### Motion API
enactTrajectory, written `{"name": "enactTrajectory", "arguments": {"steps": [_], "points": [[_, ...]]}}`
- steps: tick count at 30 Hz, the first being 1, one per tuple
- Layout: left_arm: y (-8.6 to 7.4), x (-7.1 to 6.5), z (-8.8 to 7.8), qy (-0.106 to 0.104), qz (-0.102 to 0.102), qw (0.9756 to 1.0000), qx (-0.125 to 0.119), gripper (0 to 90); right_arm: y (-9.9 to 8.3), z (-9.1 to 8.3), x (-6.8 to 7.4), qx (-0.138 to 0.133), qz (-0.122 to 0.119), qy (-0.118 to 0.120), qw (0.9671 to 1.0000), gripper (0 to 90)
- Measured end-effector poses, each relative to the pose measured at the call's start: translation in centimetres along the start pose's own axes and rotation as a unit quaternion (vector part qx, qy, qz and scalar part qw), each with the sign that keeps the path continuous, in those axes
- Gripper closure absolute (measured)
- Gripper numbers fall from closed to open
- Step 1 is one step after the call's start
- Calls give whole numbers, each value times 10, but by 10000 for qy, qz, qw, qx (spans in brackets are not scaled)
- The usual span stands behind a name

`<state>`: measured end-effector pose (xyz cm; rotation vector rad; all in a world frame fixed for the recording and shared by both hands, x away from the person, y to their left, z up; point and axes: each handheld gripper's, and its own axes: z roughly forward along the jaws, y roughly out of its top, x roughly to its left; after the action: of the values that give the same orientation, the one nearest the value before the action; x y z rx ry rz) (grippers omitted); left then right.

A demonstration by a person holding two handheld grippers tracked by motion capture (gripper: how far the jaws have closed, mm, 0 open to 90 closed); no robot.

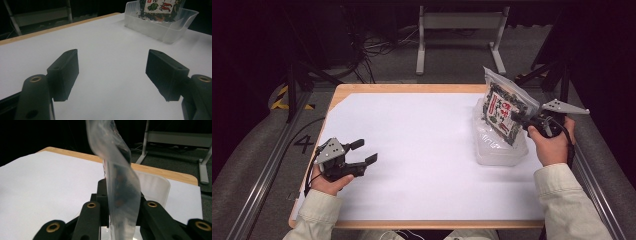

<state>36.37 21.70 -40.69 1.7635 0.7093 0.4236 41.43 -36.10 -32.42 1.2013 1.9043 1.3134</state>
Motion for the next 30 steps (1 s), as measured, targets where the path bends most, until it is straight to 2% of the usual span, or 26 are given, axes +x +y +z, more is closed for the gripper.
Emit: {"name": "enactTrajectory", "arguments": {"steps": [12, 30], "points": [[0, 0, 0, -12, 3, 10000, 21, 273, -10, 4, -2, 147, 58, 15, 9999, 761], [0, 0, 0, -11, -26, 10000, 42, 273, -21, 3, -11, -58, 184, 68, 9998, 759]]}}
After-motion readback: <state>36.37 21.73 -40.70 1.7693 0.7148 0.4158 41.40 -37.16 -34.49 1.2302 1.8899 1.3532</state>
